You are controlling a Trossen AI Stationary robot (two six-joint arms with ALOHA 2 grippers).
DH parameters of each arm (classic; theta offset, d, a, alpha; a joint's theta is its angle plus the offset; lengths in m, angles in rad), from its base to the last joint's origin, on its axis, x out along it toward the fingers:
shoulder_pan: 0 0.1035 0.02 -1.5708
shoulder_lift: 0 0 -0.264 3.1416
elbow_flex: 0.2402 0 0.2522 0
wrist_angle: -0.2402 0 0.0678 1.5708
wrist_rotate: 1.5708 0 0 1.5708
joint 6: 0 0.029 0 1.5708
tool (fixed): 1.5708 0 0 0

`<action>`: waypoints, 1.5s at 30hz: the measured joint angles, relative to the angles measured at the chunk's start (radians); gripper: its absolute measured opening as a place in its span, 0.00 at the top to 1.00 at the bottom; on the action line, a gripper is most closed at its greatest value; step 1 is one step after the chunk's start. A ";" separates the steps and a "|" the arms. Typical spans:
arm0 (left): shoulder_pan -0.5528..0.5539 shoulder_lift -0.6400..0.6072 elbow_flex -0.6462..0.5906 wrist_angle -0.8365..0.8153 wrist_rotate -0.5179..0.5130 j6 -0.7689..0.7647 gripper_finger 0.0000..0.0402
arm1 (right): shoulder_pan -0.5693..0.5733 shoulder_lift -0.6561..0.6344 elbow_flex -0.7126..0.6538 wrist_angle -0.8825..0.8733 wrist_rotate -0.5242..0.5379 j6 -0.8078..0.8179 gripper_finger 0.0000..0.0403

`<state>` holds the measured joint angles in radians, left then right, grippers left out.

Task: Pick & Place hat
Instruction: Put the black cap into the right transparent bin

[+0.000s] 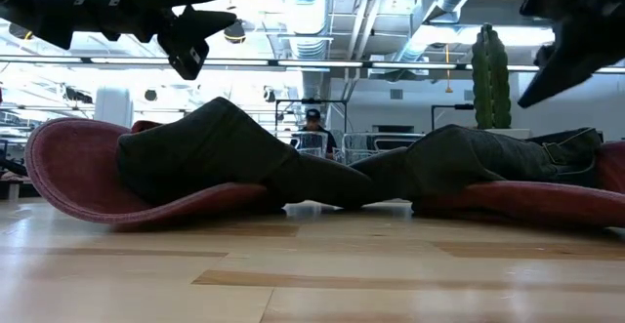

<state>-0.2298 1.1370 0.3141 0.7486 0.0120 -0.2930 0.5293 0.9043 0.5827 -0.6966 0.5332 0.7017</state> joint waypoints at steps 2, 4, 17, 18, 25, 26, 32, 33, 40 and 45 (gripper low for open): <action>0.000 0.000 0.000 0.000 0.000 0.001 0.67 | -0.012 0.000 0.000 -0.005 0.022 0.002 0.71; 0.001 0.000 0.000 0.000 0.000 0.003 0.67 | -0.031 0.000 0.000 0.014 0.039 -0.024 0.71; 0.030 -0.001 0.000 0.000 0.000 0.004 0.67 | -0.169 0.065 0.000 0.107 0.044 -0.152 0.71; 0.030 -0.001 0.000 0.000 -0.001 0.004 0.67 | -0.178 0.082 0.000 0.107 0.043 -0.162 0.71; 0.030 -0.001 0.000 0.000 -0.001 0.004 0.67 | -0.232 0.196 0.000 0.191 0.029 -0.282 0.71; 0.030 -0.001 0.000 0.000 -0.001 0.004 0.67 | -0.237 0.209 0.000 0.209 0.020 -0.304 0.71; 0.030 -0.001 0.000 0.000 -0.003 0.004 0.67 | -0.260 0.263 0.000 0.261 -0.045 -0.370 0.71; 0.030 -0.001 0.000 0.000 -0.003 0.004 0.67 | -0.264 0.269 0.000 0.260 -0.048 -0.371 0.71; 0.030 -0.001 0.000 0.000 -0.004 0.004 0.67 | -0.296 0.295 0.000 0.257 -0.052 -0.373 0.71; 0.030 -0.001 0.000 0.000 -0.004 0.005 0.67 | -0.318 0.292 0.000 0.257 -0.053 -0.373 0.71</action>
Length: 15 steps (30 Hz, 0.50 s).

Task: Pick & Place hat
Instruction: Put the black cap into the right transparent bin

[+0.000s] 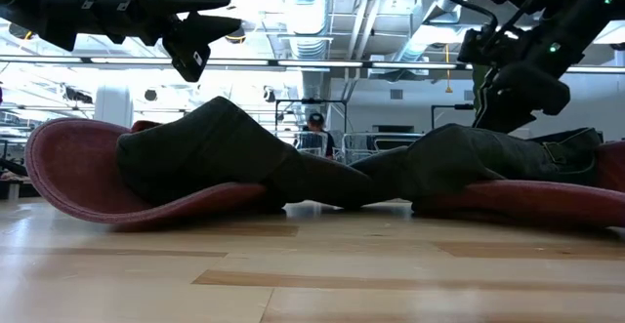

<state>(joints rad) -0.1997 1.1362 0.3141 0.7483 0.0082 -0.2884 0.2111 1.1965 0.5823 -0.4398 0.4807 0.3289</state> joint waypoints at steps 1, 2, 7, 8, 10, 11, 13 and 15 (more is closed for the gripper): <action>0.000 0.000 0.000 0.000 0.000 0.003 0.67 | -0.003 0.000 0.000 0.000 -0.001 0.000 0.71; 0.000 0.000 0.000 0.000 0.000 0.004 0.67 | -0.006 0.000 0.000 0.000 -0.001 0.000 0.71; 0.000 0.000 0.000 0.000 0.000 0.004 0.67 | -0.012 0.000 0.000 0.000 -0.011 0.003 0.71; 0.000 0.000 0.000 0.000 0.000 0.004 0.67 | -0.012 0.000 0.000 0.000 -0.017 0.003 0.71; 0.000 0.000 0.000 0.000 0.000 0.004 0.67 | -0.012 0.002 0.000 0.000 -0.043 0.003 0.71; 0.000 0.000 0.000 0.000 0.000 0.004 0.67 | -0.012 0.002 0.000 0.000 -0.059 0.003 0.71; 0.000 0.000 0.000 0.000 0.000 0.004 0.67 | -0.012 0.002 0.000 0.000 -0.081 0.003 0.73; 0.000 0.000 0.000 0.000 0.000 0.004 0.67 | -0.012 0.002 0.000 -0.001 -0.085 0.003 0.77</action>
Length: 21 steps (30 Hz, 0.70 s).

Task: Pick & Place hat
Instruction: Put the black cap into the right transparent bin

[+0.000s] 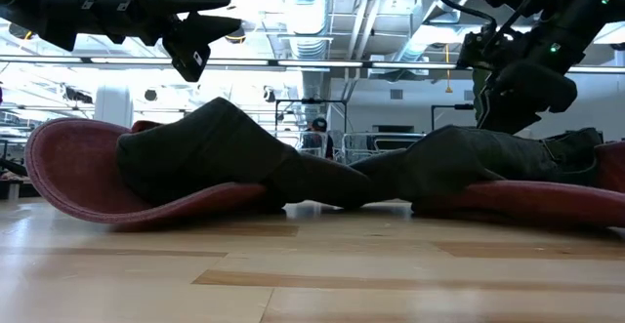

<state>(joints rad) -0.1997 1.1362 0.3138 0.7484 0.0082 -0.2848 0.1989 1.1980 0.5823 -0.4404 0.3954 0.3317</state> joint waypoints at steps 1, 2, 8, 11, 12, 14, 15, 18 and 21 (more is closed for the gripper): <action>0.000 0.000 0.000 0.000 0.000 0.000 0.67 | 0.000 0.000 0.000 0.000 -0.001 0.000 0.79; 0.000 0.000 0.000 0.000 0.000 0.000 0.67 | 0.000 0.000 0.000 0.000 -0.002 0.000 0.81; 0.000 0.000 0.000 0.000 0.000 0.000 0.67 | 0.000 0.000 0.000 -0.023 -0.008 -0.031 0.98; 0.000 0.000 0.000 0.000 0.000 0.000 0.67 | 0.000 0.000 0.000 -0.018 0.001 -0.044 0.97; 0.000 0.000 0.000 0.000 0.000 0.000 0.67 | 0.000 0.000 0.000 -0.018 0.003 -0.048 0.97; 0.000 0.000 0.000 0.000 0.000 0.000 0.67 | 0.000 0.000 0.010 -0.022 0.010 -0.059 0.97; 0.000 0.000 0.000 0.000 0.000 0.000 0.67 | 0.000 0.000 0.018 -0.021 0.019 -0.068 0.98; 0.000 0.000 0.000 0.000 0.000 0.000 0.67 | 0.006 0.000 0.041 -0.018 0.068 -0.078 0.99; 0.000 0.000 0.000 0.000 0.000 0.000 0.67 | 0.025 0.000 0.060 -0.018 0.141 -0.079 0.98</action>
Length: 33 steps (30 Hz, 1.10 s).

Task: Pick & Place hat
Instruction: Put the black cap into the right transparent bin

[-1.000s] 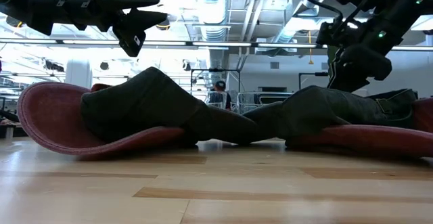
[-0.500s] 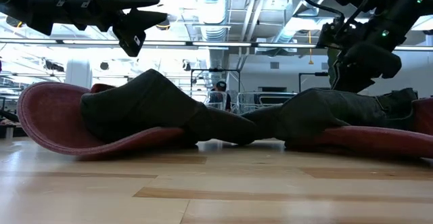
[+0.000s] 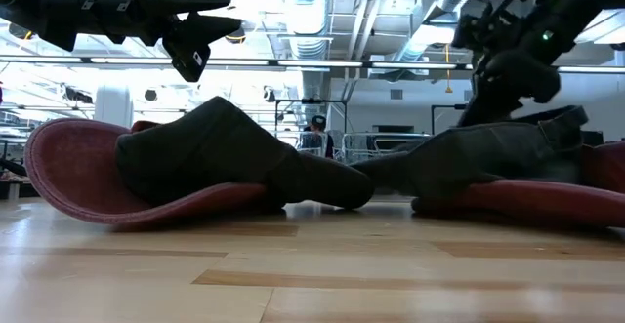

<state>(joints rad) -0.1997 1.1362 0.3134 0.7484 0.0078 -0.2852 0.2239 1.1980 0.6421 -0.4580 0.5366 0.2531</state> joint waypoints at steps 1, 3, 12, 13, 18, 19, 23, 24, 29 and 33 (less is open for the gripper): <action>0.000 0.000 0.000 0.000 0.000 0.000 0.67 | 0.008 0.000 0.005 0.000 0.021 0.000 0.99; 0.000 0.000 0.000 0.000 0.000 0.000 0.67 | 0.023 0.000 0.014 0.001 0.053 0.000 0.99; 0.000 0.000 0.000 0.000 -0.018 0.000 0.67 | 0.119 0.000 0.066 0.003 0.216 -0.003 0.99; 0.000 0.000 0.000 0.000 -0.026 0.000 0.67 | 0.134 0.000 0.072 0.003 0.239 -0.003 0.99; 0.000 0.000 0.000 0.002 -0.068 0.048 0.67 | 0.210 0.000 0.097 0.016 0.388 -0.014 1.00; 0.000 0.000 0.000 0.006 -0.076 0.057 0.67 | 0.225 0.000 0.097 0.037 0.419 -0.028 1.00; 0.000 0.000 0.000 0.018 -0.100 0.070 0.67 | 0.276 0.000 0.097 0.157 0.493 -0.118 1.00; 0.000 0.000 0.000 0.022 -0.105 0.071 0.67 | 0.287 0.000 0.097 0.186 0.494 -0.141 1.00; 0.004 0.000 0.000 0.036 -0.112 0.071 0.67 | 0.331 0.000 0.097 0.288 0.492 -0.224 1.00; 0.024 -0.001 0.000 0.056 -0.120 0.068 0.67 | 0.347 0.000 0.097 0.324 0.491 -0.238 1.00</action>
<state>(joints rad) -0.1756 1.1355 0.3134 0.8039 -0.1118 -0.2176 0.5711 1.1980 0.7395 -0.1342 1.0281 0.0150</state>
